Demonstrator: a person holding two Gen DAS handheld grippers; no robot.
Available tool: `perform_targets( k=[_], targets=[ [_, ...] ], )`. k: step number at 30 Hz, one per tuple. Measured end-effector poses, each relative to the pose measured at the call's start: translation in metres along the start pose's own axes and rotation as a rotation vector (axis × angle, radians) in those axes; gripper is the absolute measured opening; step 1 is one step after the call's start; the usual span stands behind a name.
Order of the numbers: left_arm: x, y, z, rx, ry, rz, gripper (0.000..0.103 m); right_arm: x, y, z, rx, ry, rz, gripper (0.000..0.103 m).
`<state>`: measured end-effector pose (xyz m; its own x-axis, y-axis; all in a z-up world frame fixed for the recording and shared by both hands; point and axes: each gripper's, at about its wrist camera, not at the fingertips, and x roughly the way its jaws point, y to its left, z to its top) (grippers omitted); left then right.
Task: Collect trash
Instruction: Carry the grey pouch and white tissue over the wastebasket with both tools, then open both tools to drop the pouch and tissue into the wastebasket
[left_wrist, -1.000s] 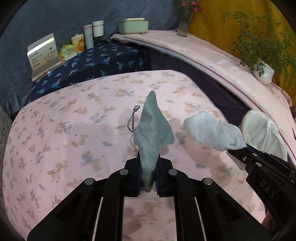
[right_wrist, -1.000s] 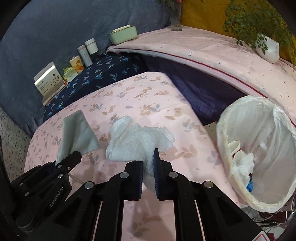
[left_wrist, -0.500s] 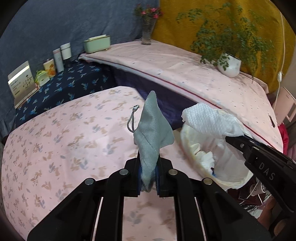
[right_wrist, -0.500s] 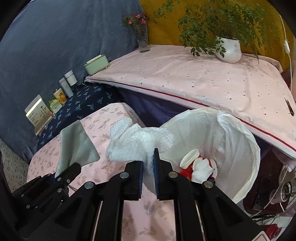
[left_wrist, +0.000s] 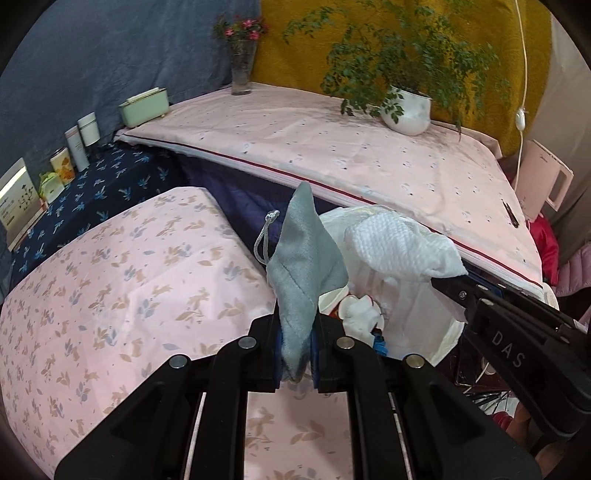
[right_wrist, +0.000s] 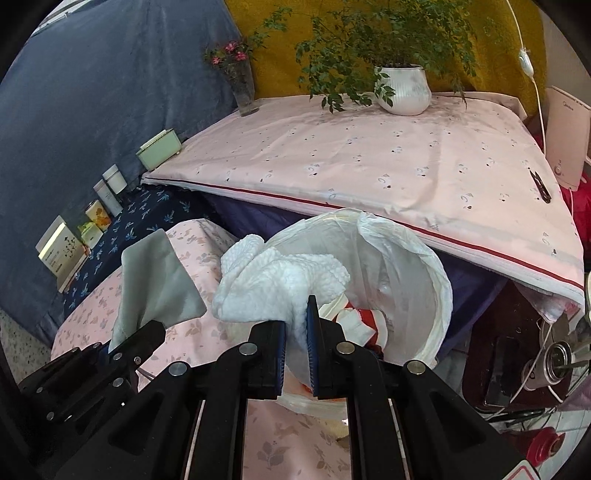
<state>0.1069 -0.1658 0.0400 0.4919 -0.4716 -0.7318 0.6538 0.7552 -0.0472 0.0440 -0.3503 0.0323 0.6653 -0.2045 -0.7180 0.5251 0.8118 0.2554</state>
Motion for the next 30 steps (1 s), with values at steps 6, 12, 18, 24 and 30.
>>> perform_targets(
  k=[6, 12, 18, 24, 30],
  targets=[
    [0.010, -0.020, 0.001, 0.020, 0.022, -0.032, 0.010, 0.000, -0.026, -0.001, 0.039, 0.002, -0.025, 0.010],
    [0.023, -0.037, 0.004, 0.038, 0.042, -0.066, 0.010, 0.003, -0.041, -0.001, 0.054, 0.009, -0.046, 0.010],
    [0.038, -0.054, 0.009, 0.061, 0.058, -0.097, 0.011, 0.004, -0.059, 0.000, 0.081, 0.009, -0.074, 0.010],
    [0.049, -0.069, 0.012, 0.069, 0.066, -0.120, 0.012, 0.003, -0.078, 0.004, 0.111, 0.003, -0.097, 0.010],
    [0.056, -0.078, 0.016, 0.057, 0.064, -0.123, 0.040, 0.004, -0.086, 0.009, 0.114, 0.003, -0.108, 0.010]
  ],
)
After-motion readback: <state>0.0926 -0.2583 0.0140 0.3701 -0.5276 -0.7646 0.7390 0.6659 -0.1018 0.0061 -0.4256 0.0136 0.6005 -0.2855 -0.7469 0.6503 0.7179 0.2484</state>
